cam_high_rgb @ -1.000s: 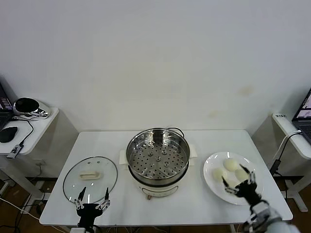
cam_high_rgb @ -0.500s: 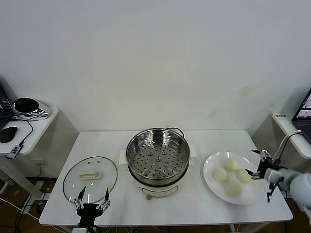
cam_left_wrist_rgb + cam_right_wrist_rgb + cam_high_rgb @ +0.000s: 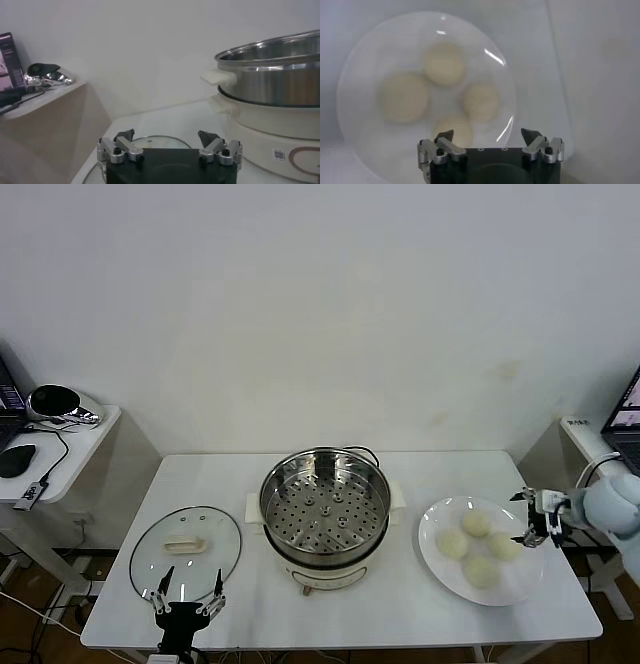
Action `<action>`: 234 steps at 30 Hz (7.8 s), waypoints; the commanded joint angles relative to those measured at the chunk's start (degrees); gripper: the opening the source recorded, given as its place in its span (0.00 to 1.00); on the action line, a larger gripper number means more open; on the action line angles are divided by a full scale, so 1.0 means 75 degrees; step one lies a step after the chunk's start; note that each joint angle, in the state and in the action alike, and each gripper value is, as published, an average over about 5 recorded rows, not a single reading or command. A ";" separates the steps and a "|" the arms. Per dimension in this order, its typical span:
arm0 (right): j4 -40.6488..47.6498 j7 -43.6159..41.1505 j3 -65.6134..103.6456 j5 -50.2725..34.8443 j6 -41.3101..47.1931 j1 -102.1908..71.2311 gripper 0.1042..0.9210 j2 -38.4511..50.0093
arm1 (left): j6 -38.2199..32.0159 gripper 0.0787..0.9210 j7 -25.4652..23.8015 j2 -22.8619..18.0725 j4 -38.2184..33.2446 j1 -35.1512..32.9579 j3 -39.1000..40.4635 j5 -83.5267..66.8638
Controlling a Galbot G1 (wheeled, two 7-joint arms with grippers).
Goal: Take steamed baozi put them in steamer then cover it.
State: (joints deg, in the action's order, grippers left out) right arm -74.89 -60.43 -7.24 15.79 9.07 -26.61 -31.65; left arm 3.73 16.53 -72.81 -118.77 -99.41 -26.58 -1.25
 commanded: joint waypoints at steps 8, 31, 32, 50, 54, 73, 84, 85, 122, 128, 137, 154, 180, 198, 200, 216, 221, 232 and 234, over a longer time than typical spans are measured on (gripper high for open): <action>0.1938 -0.0611 -0.2133 0.0001 -0.0334 0.2141 0.88 -0.1175 | -0.0034 0.88 -0.0003 -0.0002 0.0088 -0.0004 -0.0092 0.0030; 0.2684 -0.0423 -0.2338 0.0615 -0.0157 0.2106 0.84 -0.1887 | -0.0057 0.88 -0.0004 -0.0005 0.0100 -0.0006 -0.0153 0.0060; 0.2686 -0.0417 -0.2335 0.0621 -0.0154 0.2097 0.82 -0.1896 | -0.0058 0.88 -0.0004 -0.0004 0.0096 -0.0012 -0.0154 0.0061; 0.2377 -0.0429 -0.2402 0.0462 -0.0197 0.2026 0.64 -0.1692 | -0.0053 0.88 -0.0003 -0.0001 0.0017 -0.0023 -0.0135 0.0090; 0.2017 -0.0434 -0.2581 0.0110 -0.0187 0.2226 0.62 -0.1422 | -0.0053 0.88 -0.0001 0.0016 0.0012 -0.0017 -0.0134 0.0089; 0.0085 -0.0539 -0.6102 -0.3076 -0.0277 0.7196 0.63 -0.0631 | -0.0050 0.88 -0.0009 0.0171 0.0009 0.0218 -0.0099 -0.0033; 0.0507 -0.0262 -0.7521 -0.4204 -0.1007 0.8356 0.63 -0.3029 | -0.0038 0.88 -0.0009 0.0176 0.0054 0.0327 -0.0241 -0.0114; 0.0589 -0.0235 -0.7607 -0.4222 -0.1136 0.8377 0.63 -0.3288 | -0.0038 0.88 -0.0008 0.0174 0.0051 0.0323 -0.0269 -0.0121; 0.2558 0.1395 -0.8529 0.0125 -0.5973 0.7010 0.65 -0.5702 | -0.0039 0.88 0.0011 0.0092 -0.0099 0.0242 -0.0650 -0.0175; 0.2791 0.1507 -0.8507 0.0494 -0.6198 0.6876 0.66 -0.5809 | -0.0045 0.88 0.0017 0.0072 -0.0093 0.0264 -0.0642 -0.0177; 0.2519 0.1633 -0.8578 0.0094 -0.6206 0.7139 0.86 -0.5741 | -0.0043 0.88 0.0030 0.0032 -0.0170 0.0231 -0.0647 -0.0163; -0.3015 0.0306 -1.0522 -0.4838 0.1752 1.0523 0.88 -0.1402 | -0.0023 0.88 0.0010 0.0195 -0.0716 -0.0029 -0.0680 -0.0130; -0.1101 0.0260 -0.6790 -0.2072 0.1255 0.4600 0.88 0.0503 | -0.0044 0.88 0.0017 0.0133 -0.0756 -0.0170 -0.0723 0.0044; 0.0109 0.0503 -0.5720 -0.1705 0.1014 0.3066 0.88 -0.0759 | -0.0046 0.88 0.0017 0.0128 -0.0629 -0.0170 -0.0774 0.0061; 0.0178 0.0518 -0.5686 -0.1648 0.0992 0.3012 0.88 -0.0839 | -0.0051 0.88 0.0018 0.0125 -0.0625 -0.0172 -0.0776 0.0061; 0.0376 0.0638 -0.5345 -0.1382 0.0907 0.2798 0.73 -0.1075 | -0.0091 0.88 0.0027 0.0104 -0.0629 -0.0171 -0.0772 0.0078; 0.0220 0.0547 -0.5382 -0.1442 0.0902 0.2980 0.66 -0.0924 | -0.0097 0.88 0.0028 0.0087 -0.0644 -0.0146 -0.0753 0.0085; -0.1310 0.0159 -0.6769 -0.3221 0.1551 0.6045 0.66 0.0161 | -0.0097 0.88 0.0036 0.0142 -0.0622 -0.0045 -0.0676 0.0056; -0.1635 0.0191 -0.7434 -0.3774 0.1788 0.7050 0.66 0.0152 | -0.0093 0.88 0.0035 0.0165 -0.0619 -0.0019 -0.0636 0.0054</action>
State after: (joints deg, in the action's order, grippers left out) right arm -81.70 -58.09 -56.20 -4.76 20.02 12.54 -33.75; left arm 3.01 16.80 -71.57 -123.41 -99.53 -31.42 -0.81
